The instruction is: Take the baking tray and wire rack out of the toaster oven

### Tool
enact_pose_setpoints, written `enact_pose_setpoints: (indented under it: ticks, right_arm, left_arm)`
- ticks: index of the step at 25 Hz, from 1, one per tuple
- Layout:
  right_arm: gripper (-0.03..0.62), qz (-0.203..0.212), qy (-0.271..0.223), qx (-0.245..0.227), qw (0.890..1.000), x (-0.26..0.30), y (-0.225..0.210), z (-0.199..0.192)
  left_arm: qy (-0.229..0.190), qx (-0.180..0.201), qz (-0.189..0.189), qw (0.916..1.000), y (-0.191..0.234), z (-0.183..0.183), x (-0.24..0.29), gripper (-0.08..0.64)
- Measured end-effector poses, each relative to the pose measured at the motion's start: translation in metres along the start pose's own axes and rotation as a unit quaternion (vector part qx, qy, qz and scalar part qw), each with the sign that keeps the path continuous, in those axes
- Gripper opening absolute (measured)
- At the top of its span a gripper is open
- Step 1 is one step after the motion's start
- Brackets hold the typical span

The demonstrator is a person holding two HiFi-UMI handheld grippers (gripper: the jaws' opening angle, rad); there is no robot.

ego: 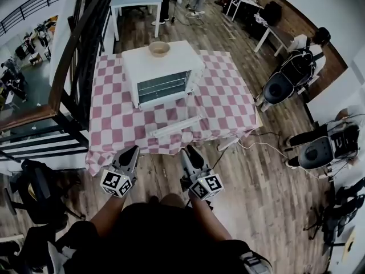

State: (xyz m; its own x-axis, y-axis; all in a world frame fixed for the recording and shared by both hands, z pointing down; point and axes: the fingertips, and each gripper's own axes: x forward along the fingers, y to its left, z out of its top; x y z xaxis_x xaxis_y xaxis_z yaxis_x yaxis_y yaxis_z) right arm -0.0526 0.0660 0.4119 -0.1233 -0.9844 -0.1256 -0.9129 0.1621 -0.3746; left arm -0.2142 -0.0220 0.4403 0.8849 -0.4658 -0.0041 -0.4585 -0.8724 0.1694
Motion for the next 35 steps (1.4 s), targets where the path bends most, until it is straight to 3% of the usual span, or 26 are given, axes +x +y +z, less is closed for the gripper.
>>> enact_pose_setpoints:
  ticks: [5, 9, 16, 23, 28, 31, 35]
  right_arm:
    - [0.129, -0.001, -0.004, 0.060, 0.998, 0.034, -0.042, -0.001]
    - [0.129, 0.004, -0.009, 0.129, 0.992, 0.070, -0.083, -0.006]
    - [0.129, 0.032, 0.016, 0.203, 0.979, 0.146, -0.148, -0.010]
    - [0.129, 0.037, 0.055, 0.312, 0.948, 0.215, -0.210, -0.033]
    - [0.129, 0.060, 0.073, 0.380, 0.920, 0.269, -0.228, -0.056]
    - [0.129, 0.035, 0.097, 0.409, 0.907, 0.289, -0.244, -0.082]
    - [0.129, -0.035, 0.150, 0.460, 0.874, 0.304, -0.267, -0.131]
  left_arm:
    - [0.002, 0.000, 0.009, 1.0000, 0.018, -0.001, 0.037, -0.005]
    - [0.005, 0.001, 0.022, 0.9997, 0.037, -0.005, 0.073, -0.005]
    - [0.010, 0.001, 0.060, 0.9982, 0.071, -0.009, 0.145, -0.005]
    - [0.021, 0.003, 0.108, 0.9940, 0.100, -0.010, 0.197, -0.005]
    - [0.038, 0.008, 0.133, 0.9904, 0.116, -0.025, 0.220, -0.005]
    - [0.044, -0.001, 0.155, 0.9869, 0.123, -0.029, 0.224, -0.005]
    - [0.056, -0.020, 0.181, 0.9817, 0.133, -0.038, 0.225, -0.005]
